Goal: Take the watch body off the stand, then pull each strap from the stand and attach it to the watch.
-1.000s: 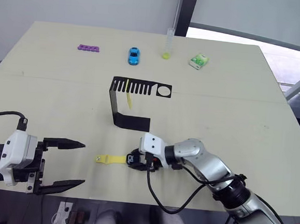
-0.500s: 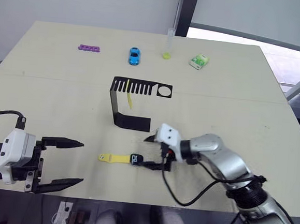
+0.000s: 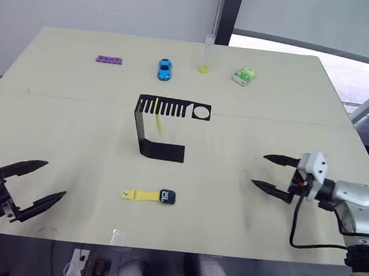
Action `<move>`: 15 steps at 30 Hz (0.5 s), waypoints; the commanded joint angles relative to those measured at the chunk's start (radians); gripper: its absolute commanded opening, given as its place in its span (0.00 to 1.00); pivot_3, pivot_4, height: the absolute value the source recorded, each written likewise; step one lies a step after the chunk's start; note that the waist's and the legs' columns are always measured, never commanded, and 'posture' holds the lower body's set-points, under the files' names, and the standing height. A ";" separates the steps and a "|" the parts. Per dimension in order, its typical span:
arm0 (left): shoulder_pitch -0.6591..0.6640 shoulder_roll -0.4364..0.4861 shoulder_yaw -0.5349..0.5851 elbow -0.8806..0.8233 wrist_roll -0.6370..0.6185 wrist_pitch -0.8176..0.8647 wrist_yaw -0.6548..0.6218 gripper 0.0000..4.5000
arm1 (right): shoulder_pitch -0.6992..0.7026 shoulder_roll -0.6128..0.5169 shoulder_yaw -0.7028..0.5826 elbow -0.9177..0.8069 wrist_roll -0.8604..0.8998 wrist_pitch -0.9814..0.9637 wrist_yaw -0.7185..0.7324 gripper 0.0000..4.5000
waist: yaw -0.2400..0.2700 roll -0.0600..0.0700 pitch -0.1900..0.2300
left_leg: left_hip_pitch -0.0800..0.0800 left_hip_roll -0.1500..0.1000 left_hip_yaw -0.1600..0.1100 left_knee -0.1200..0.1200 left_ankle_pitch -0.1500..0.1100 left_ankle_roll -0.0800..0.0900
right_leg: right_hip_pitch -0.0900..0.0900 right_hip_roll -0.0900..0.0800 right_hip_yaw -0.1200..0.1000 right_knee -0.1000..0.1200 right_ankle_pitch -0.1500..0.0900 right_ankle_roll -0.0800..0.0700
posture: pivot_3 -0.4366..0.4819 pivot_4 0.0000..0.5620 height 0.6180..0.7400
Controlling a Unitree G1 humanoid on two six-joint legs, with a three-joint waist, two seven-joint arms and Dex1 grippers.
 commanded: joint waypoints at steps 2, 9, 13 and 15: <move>0.019 -0.030 0.032 -0.029 -0.016 -0.028 0.048 1.00 | -0.006 -0.007 -0.067 0.075 0.009 -0.078 -0.017 0.99 | -0.001 0.000 0.000 | 0.000 0.000 0.000 0.000 0.000 0.000 | 0.000 0.000 0.001 0.000 0.000 0.000 | 0.48 0.27 1.00; 0.008 -0.060 -0.042 -0.224 -0.069 0.058 0.145 1.00 | -0.089 0.118 0.055 -0.046 0.042 0.043 -0.015 0.99 | -0.003 0.000 0.000 | 0.008 0.001 0.002 -0.002 0.000 -0.001 | 0.005 0.001 0.002 0.001 0.000 0.000 | 0.48 0.27 1.00; -0.016 -0.110 -0.097 -0.365 -0.136 0.130 0.250 1.00 | -0.196 0.247 0.149 -0.106 0.024 0.155 -0.089 0.99 | -0.002 0.001 0.001 | 0.008 0.001 0.001 -0.002 0.000 -0.002 | 0.005 0.000 0.002 0.002 0.000 0.000 | 0.48 0.27 1.00; -0.001 -0.141 -0.141 -0.435 -0.144 0.155 0.295 1.00 | -0.255 0.310 0.204 -0.114 0.007 0.186 -0.108 0.99 | -0.002 0.001 0.001 | 0.008 0.001 0.001 -0.002 0.000 -0.002 | 0.005 0.000 0.002 0.002 0.000 0.000 | 0.48 0.27 1.00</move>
